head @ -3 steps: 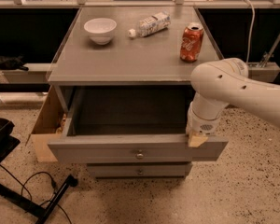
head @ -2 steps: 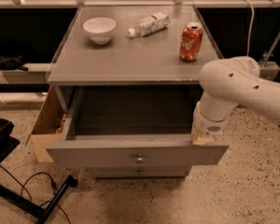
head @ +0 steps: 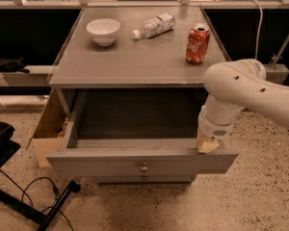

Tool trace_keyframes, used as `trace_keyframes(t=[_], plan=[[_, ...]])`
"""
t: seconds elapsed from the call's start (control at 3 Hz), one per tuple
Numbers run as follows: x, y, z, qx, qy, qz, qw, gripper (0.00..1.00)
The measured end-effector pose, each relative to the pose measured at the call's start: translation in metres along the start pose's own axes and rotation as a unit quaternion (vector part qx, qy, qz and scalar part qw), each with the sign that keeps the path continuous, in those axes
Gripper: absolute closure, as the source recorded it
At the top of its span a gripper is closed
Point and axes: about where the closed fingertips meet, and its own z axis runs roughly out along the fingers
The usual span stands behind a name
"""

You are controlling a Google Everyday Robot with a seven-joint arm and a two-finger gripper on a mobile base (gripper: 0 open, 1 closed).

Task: Open top drawer

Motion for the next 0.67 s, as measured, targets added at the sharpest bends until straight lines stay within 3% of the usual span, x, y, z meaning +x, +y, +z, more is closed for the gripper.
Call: trace_keyframes(t=[0.33,0.67], plan=[[0.0000,0.0000,0.0000,0.000,0.000,0.000,1.0000,0.29],[0.0000,0.0000,0.0000,0.000,0.000,0.000,1.0000,0.05]])
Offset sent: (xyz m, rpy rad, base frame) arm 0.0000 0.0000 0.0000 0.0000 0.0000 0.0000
